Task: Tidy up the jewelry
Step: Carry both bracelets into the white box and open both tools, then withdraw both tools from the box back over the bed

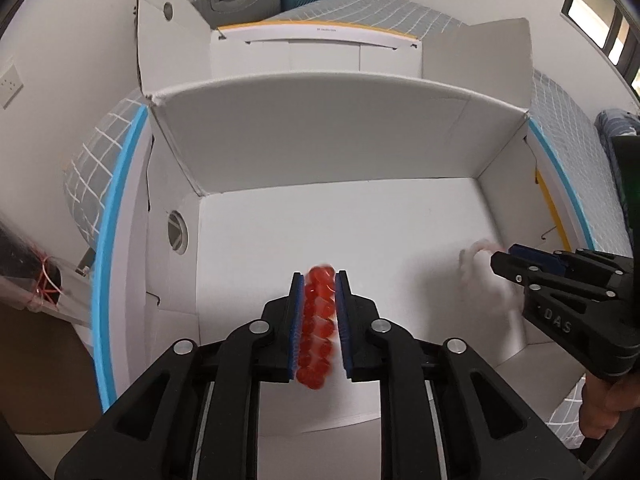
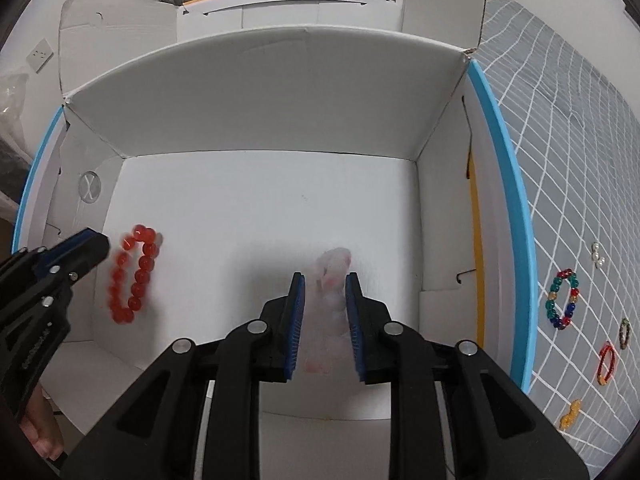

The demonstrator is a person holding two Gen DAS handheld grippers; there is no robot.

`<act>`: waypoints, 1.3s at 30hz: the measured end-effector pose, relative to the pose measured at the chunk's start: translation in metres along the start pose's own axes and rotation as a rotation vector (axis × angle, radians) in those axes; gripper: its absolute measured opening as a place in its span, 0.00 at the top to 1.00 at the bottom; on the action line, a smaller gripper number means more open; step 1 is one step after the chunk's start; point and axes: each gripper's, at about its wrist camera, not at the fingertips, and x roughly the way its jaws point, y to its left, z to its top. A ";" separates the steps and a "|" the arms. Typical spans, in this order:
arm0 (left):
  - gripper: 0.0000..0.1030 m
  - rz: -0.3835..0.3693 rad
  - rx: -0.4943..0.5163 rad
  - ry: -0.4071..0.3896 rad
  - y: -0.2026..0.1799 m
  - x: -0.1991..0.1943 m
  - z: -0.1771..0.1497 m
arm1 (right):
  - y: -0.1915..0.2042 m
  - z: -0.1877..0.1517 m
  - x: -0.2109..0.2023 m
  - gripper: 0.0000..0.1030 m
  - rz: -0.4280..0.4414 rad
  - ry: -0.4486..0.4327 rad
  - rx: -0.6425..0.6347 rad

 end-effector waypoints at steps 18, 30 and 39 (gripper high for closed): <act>0.05 0.132 -0.049 -0.115 0.005 -0.038 0.002 | -0.002 0.003 -0.046 0.07 -0.031 -0.141 0.038; 0.05 0.114 -0.010 -0.137 -0.005 -0.047 -0.006 | -0.014 -0.008 -0.063 0.07 -0.035 -0.193 0.069; 0.05 0.082 0.041 -0.153 -0.037 -0.058 -0.010 | -0.042 -0.025 -0.086 0.07 -0.062 -0.253 0.115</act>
